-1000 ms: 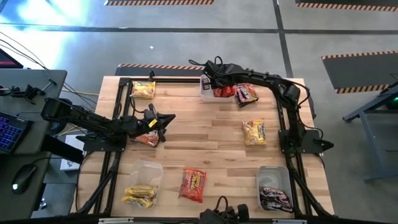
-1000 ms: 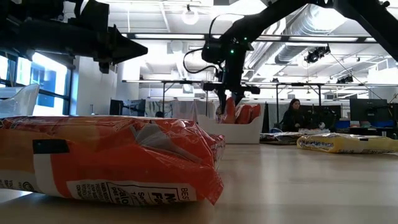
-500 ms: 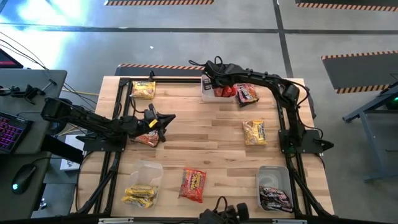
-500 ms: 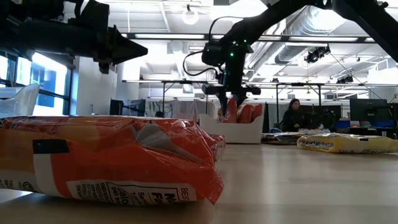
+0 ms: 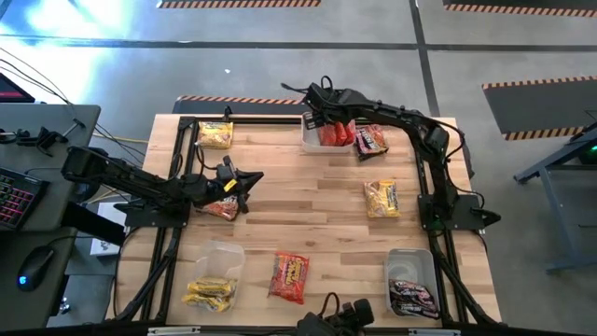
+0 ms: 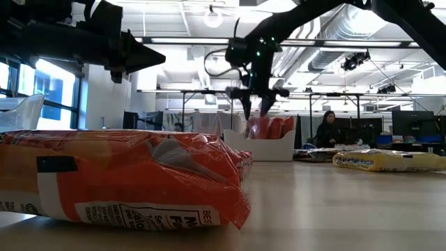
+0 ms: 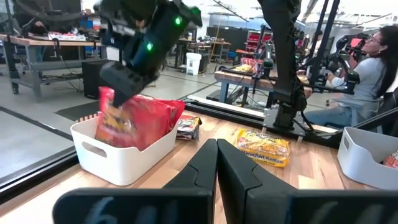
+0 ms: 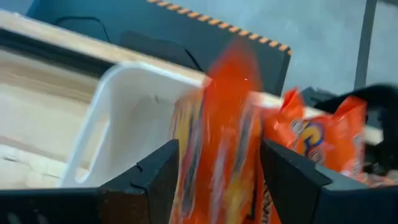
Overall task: Sort Maruchan noodles
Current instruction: Put the orange noodle pack into the white bin
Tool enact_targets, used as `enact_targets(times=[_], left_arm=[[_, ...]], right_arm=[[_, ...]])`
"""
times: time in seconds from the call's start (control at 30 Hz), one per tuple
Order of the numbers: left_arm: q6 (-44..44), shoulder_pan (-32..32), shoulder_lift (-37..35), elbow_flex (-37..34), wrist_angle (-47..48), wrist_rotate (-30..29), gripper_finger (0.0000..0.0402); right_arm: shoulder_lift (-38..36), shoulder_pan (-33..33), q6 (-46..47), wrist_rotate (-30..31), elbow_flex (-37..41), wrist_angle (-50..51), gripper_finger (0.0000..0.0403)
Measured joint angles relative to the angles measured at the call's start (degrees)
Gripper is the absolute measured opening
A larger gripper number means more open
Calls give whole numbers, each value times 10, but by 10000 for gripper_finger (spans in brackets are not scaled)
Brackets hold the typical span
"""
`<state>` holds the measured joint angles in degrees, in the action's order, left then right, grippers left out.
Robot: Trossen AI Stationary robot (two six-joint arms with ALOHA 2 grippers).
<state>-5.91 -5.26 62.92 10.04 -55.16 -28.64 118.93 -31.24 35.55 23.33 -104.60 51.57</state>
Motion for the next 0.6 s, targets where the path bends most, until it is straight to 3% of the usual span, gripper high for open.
enact_targets(times=[0.17, 0.37, 0.6], left_arm=[[0, 0, 0, 0, 1, 0, 3], [0, 0, 0, 0, 1, 0, 3], [1, 0, 0, 0, 4, 0, 3]], right_arm=[[-1, 0, -26, 16, -50, 31, 207], [-1, 1, -26, 0, -47, 31, 196], [-1, 9, -126, -37, -29, 0, 117]])
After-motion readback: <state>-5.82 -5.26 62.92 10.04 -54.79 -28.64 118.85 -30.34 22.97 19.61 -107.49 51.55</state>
